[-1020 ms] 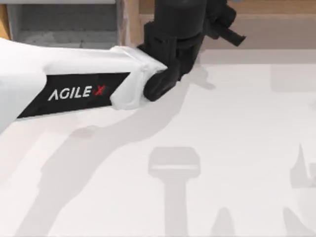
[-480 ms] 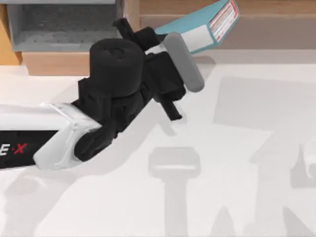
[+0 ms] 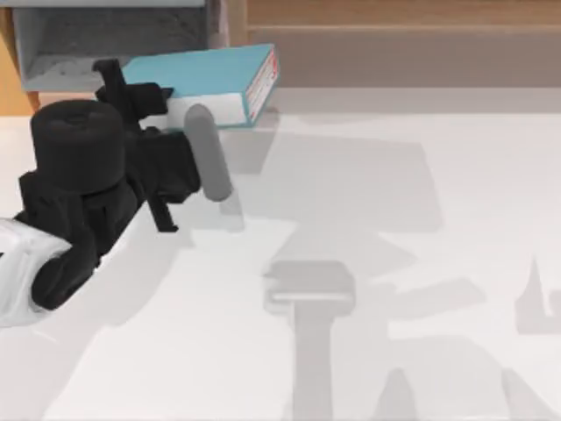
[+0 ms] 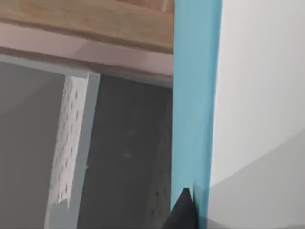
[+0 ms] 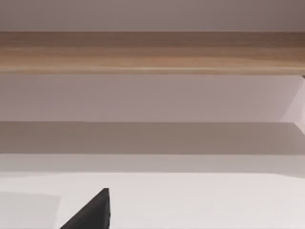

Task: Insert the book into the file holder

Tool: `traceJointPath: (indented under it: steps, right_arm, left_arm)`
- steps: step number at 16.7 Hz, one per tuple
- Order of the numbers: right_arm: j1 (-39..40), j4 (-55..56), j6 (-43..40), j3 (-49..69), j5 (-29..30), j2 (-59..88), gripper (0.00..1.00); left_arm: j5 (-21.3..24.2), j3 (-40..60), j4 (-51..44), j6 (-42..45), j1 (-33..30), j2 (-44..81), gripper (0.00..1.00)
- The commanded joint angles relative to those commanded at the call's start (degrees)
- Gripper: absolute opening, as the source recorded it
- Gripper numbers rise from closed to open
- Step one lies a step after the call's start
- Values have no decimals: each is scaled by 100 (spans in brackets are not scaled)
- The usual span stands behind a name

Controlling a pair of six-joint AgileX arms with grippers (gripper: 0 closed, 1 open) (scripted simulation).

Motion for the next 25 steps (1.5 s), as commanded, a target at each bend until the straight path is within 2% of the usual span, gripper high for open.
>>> traceJointPath:
  steps: [4,7,17,25]
  right_arm:
    - [0,0,0,0,0,0,100]
    - [0,0,0,0,0,0,100]
    - [0,0,0,0,0,0,100]
    - [0,0,0,0,0,0,100]
  left_arm:
    - [-94,128,276,860,823,302,0]
    - [-101,458,430,1261,1151,773,0]
    - [-56,735,502,1450,1208,1183,0]
    - [44,1409,433,1470,1316,1783,0]
